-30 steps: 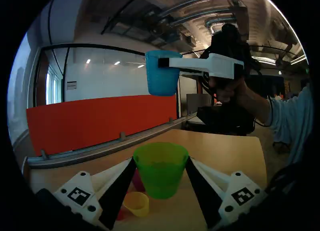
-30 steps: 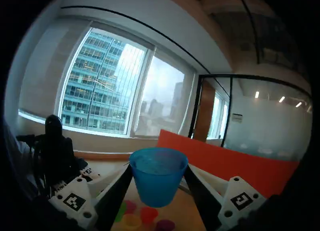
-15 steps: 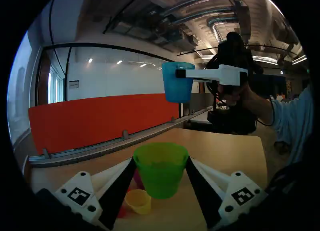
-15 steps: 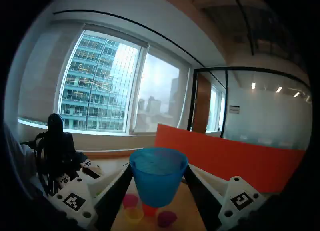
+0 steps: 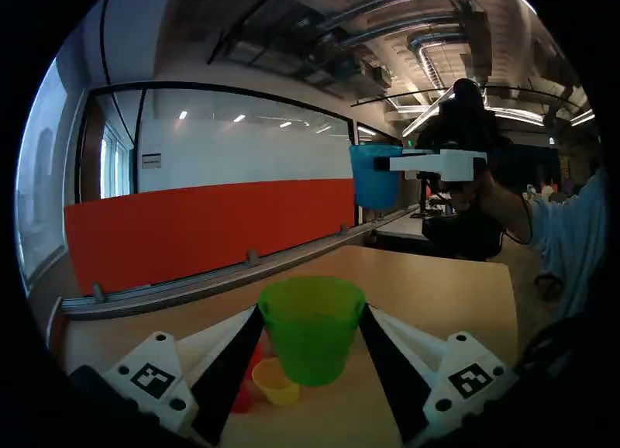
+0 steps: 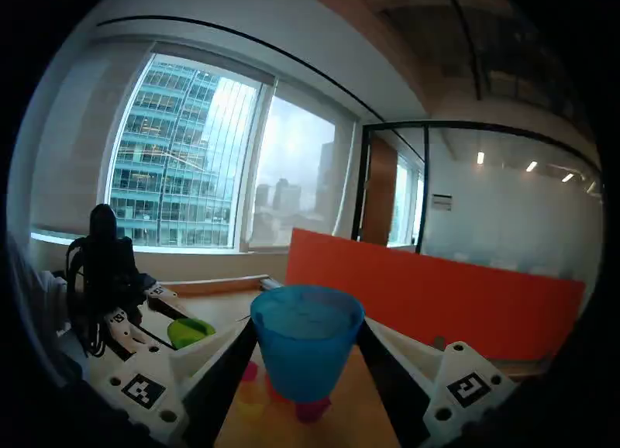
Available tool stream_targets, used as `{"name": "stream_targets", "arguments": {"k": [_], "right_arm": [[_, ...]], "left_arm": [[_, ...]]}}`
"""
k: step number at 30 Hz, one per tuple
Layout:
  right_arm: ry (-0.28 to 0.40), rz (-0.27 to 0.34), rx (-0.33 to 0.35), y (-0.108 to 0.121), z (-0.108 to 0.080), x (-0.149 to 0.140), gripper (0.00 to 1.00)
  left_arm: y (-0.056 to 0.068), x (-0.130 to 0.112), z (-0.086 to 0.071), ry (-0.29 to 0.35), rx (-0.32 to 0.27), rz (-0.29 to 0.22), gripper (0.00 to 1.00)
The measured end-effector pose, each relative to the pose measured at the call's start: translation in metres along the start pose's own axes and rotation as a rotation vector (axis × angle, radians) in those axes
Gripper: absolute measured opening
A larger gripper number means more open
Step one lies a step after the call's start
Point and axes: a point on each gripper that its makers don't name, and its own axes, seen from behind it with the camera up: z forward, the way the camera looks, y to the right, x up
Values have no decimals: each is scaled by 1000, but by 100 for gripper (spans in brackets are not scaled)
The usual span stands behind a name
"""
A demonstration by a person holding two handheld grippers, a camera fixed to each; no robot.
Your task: Pour water
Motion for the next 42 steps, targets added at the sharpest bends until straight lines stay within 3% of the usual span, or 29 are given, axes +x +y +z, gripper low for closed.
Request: {"name": "stream_targets", "arguments": {"k": [18,30,42], "right_arm": [[-16,20,25,-5,-15,-15,92],[-80,50,36,-4,-25,-56,91],[-176,64,62,-10,-31,-106,92]], "left_arm": [[0,-4,-10,-21,6,-9,86],[0,-17,-11,-49,0,-16,86],[-3,-45,-14,-136,-6,7,86]]}}
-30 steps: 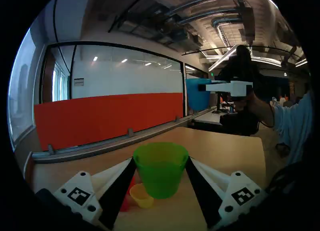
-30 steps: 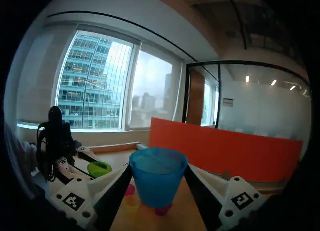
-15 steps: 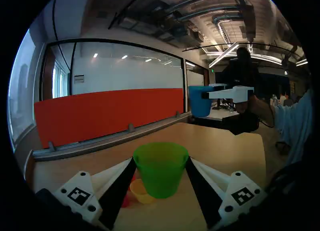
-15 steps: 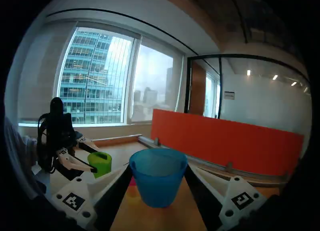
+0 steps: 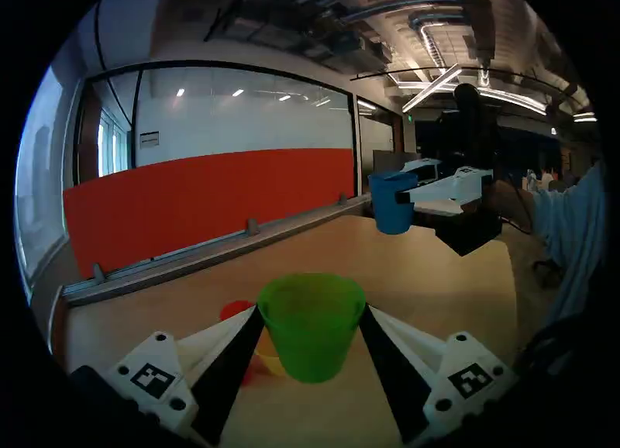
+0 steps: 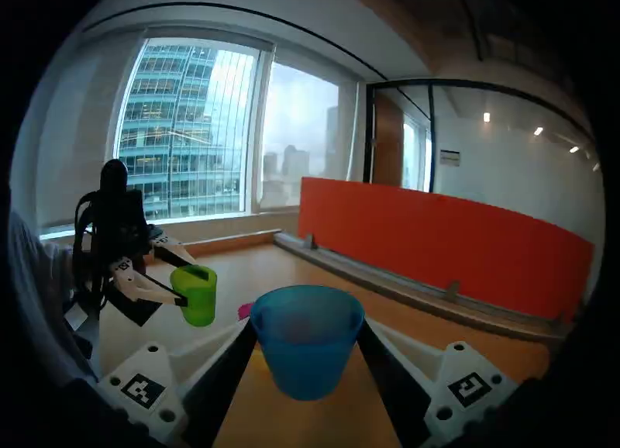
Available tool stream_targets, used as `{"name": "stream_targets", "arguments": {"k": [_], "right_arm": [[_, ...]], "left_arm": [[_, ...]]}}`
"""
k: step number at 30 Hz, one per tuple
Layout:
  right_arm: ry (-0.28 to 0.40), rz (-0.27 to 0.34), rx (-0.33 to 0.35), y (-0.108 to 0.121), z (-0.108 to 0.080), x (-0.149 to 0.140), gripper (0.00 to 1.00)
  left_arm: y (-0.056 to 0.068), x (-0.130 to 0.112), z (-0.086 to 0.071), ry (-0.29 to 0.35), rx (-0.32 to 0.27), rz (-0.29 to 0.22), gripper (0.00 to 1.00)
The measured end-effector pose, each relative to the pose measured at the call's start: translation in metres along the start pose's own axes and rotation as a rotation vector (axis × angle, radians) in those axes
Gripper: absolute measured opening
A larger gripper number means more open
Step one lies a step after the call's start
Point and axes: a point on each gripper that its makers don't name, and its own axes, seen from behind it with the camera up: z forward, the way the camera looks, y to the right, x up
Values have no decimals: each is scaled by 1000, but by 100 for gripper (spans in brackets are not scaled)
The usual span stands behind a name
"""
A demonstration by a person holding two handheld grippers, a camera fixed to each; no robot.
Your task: Pour water
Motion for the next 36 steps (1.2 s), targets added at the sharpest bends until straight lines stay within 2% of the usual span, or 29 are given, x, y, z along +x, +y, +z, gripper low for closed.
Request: {"name": "stream_targets", "arguments": {"k": [24,36], "right_arm": [[-220,-8,58,-10,16,-102,91],[-301,-10,69,-14,19,-141,92]], "left_arm": [[7,-75,22,-249,-50,66,86],[12,-108,28,-347,-78,65,87]]}}
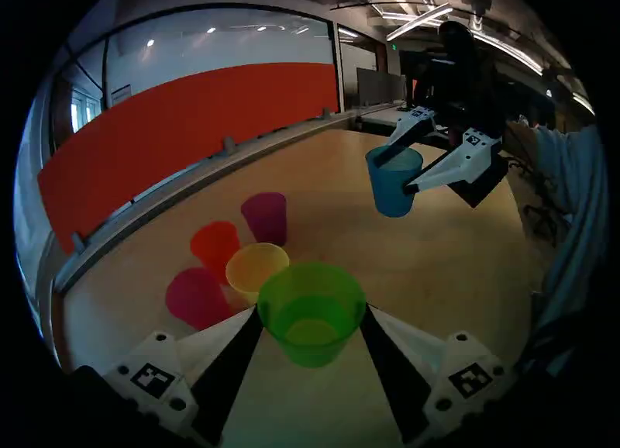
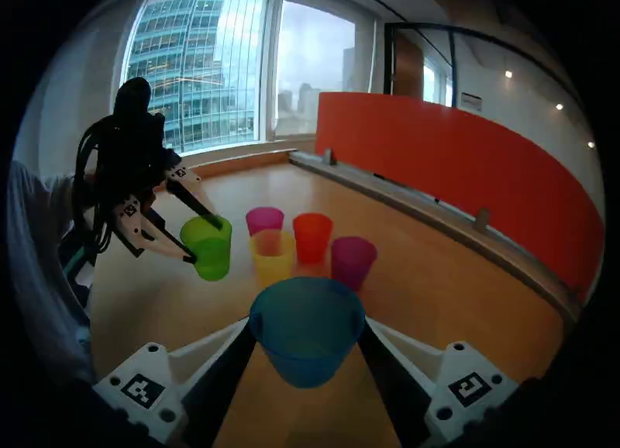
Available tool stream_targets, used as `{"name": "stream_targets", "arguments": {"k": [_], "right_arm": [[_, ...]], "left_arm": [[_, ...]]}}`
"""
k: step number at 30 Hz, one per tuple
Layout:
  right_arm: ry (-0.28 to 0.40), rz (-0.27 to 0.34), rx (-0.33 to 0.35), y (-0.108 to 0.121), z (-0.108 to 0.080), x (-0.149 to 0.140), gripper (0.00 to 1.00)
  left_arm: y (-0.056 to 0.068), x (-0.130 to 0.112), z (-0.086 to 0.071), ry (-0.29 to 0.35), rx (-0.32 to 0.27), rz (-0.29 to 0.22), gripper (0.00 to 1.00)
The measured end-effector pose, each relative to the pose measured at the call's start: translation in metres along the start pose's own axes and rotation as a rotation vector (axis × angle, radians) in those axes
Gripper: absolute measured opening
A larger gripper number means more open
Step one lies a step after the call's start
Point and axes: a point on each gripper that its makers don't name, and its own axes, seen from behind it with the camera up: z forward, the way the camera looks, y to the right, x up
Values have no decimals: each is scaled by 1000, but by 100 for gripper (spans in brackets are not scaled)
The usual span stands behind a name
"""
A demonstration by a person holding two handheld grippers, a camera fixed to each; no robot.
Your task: Pour water
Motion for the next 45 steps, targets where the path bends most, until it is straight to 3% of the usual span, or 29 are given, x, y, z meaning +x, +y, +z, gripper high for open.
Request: {"name": "stream_targets", "arguments": {"k": [12,30,45], "right_arm": [[-37,1,-3,-2,2,-22,92],[-49,5,-7,-3,2,-30,92],[-56,7,-2,-5,5,-34,92]], "left_arm": [[0,-21,11,-48,-11,-27,87],[2,-36,24,-70,-22,-44,86],[0,-43,24,-74,-12,-50,87]]}}
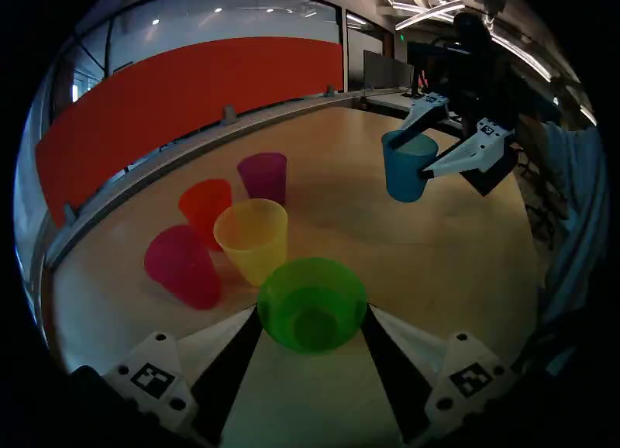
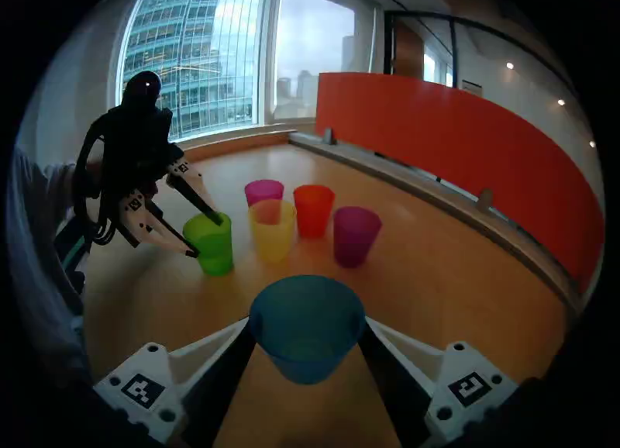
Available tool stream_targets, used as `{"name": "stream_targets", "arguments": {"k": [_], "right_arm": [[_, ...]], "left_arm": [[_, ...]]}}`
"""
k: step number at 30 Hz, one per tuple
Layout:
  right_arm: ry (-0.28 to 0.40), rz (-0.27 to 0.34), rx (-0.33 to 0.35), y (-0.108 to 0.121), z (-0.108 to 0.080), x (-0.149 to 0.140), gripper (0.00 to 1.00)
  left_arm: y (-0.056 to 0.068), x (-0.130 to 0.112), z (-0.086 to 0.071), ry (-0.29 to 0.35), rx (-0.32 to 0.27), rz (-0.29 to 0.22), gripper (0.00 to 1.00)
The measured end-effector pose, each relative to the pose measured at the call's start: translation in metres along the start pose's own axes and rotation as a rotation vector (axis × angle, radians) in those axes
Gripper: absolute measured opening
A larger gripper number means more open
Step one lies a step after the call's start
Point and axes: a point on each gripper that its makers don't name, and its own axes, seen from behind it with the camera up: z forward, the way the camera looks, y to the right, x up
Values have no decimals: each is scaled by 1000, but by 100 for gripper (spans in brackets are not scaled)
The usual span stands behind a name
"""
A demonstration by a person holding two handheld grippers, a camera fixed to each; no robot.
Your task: Pour water
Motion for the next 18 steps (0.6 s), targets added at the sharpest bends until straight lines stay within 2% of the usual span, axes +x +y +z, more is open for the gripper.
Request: {"name": "stream_targets", "arguments": {"k": [3,5,6,9,18], "right_arm": [[0,0,1,-1,0,0,92],[0,0,1,-1,1,0,92],[0,0,1,-1,1,0,92],[-1,0,-1,-2,1,-2,92],[-9,18,7,-6,10,-13,92]], "left_arm": [[-1,-2,0,-10,0,-6,88],[-1,-6,1,-26,-1,-6,99],[-2,-8,1,-33,-1,-6,99],[-2,-9,1,-39,7,3,100],[-4,-11,-7,-36,17,-18,100]]}}
